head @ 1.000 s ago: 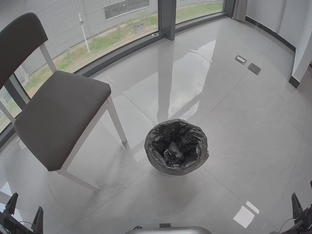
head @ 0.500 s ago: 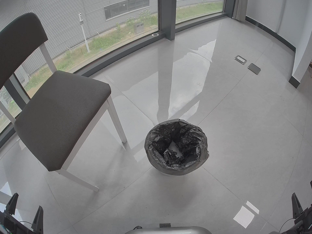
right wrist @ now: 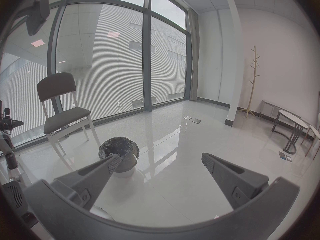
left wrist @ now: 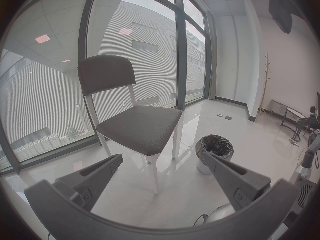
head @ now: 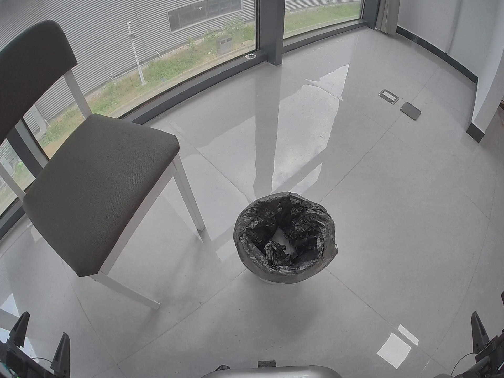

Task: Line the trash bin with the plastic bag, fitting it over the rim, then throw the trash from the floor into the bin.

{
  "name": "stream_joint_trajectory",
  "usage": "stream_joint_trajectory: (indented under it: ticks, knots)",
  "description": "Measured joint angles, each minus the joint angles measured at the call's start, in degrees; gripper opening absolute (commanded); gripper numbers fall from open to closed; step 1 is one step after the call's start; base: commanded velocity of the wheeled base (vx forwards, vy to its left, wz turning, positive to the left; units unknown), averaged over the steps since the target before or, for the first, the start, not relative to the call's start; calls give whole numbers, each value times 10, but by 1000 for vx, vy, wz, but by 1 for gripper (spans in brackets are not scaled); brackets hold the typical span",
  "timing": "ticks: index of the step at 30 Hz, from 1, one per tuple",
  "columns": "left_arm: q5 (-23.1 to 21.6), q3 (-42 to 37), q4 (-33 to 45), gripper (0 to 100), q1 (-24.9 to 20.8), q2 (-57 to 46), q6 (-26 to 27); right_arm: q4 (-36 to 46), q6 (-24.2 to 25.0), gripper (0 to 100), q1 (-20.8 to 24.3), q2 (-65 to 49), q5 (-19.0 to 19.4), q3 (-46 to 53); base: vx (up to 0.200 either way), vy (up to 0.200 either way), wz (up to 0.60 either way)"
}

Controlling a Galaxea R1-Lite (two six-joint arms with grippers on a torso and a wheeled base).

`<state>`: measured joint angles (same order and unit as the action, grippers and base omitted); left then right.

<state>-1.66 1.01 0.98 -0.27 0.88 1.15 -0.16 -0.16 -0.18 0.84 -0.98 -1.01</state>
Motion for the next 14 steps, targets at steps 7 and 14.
stream_joint_trajectory:
  ticks: [7, 14]
  knots:
    - [0, 0, 0, 100, 0, 0, 0, 0, 1, 100, 0, 0, 0, 0, 0, 0, 0]
    - [0, 0, 0, 100, 0, 0, 0, 0, 2, 100, 0, 0, -1, 0, 0, 0, 0]
